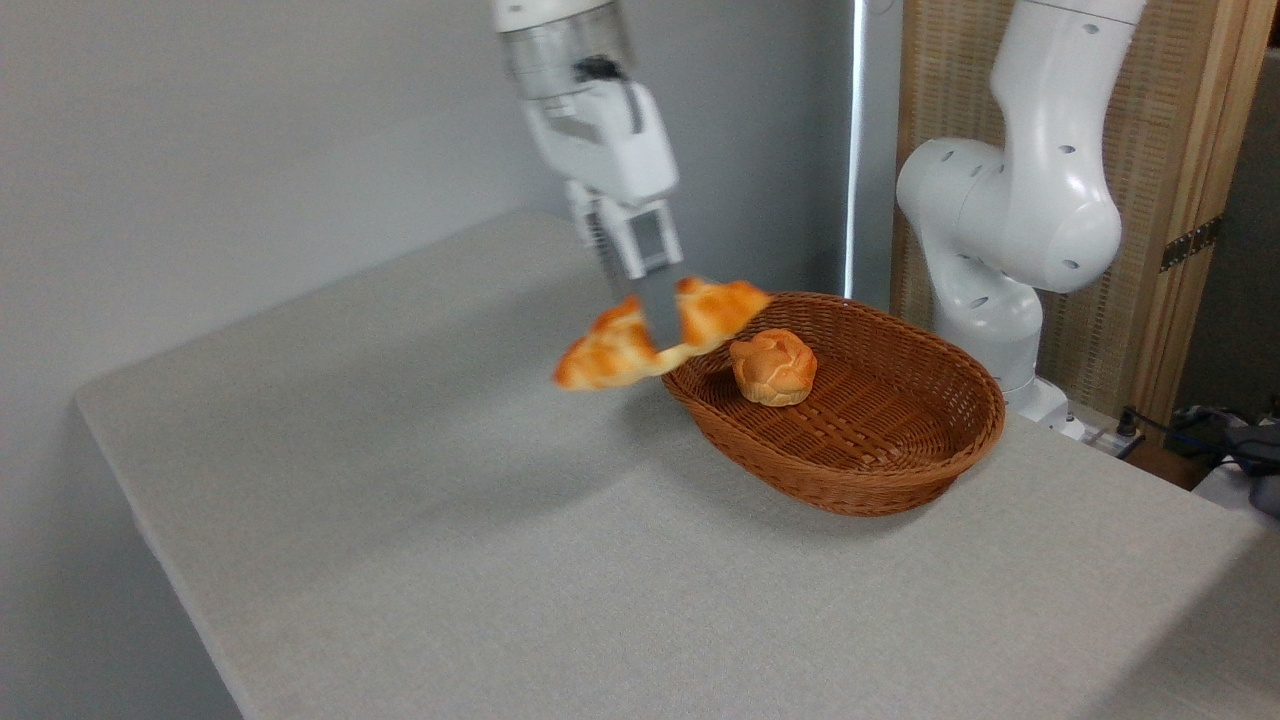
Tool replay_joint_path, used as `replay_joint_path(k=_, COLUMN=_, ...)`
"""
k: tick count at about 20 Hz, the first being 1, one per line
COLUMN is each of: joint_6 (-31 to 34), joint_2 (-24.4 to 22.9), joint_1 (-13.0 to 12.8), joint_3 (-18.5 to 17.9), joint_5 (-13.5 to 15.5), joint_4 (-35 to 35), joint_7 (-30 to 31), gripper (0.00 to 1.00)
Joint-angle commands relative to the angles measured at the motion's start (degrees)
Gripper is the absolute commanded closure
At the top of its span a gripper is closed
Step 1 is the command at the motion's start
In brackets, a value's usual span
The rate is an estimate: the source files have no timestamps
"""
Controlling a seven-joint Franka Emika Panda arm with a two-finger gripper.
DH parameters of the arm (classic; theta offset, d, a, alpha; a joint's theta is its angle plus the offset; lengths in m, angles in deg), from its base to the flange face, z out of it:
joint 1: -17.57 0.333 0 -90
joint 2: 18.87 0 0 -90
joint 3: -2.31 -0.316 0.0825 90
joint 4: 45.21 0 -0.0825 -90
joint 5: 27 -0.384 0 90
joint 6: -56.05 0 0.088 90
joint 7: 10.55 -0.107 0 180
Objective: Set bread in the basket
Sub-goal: 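Lift the braided roll and carry it over the wicker basket, then lower the roll into the basket beside the round bun and release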
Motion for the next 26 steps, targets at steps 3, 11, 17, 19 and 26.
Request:
replay_joint_path(k=3, joint_6=6.71, joint_2=-9.18, joint_1=-5.27, joint_3=-4.44, joint_5=0.86, joint_4=10.79, joint_7=-1.92, gripper=0.54)
replay_joint_path(k=11, joint_6=6.8, joint_2=-14.9, joint_1=-6.68, joint_3=-9.55, joint_5=0.24, joint_4=21.17, joint_7=-4.56, gripper=0.54)
replay_joint_path(k=17, joint_6=6.8, joint_2=-14.29, joint_1=-6.59, joint_3=-14.55, joint_5=0.24, joint_4=21.18, joint_7=-2.72, gripper=0.22)
replay_joint_path(k=19, joint_6=6.8, joint_2=-14.2, joint_1=-6.68, joint_3=-14.56, joint_5=0.24, joint_4=21.18, joint_7=-2.1, gripper=0.16)
replay_joint_path(k=26, joint_6=6.54, joint_2=-13.76, joint_1=-6.68, joint_3=-14.12, joint_5=0.42, joint_4=20.65, joint_7=-2.1, gripper=0.0)
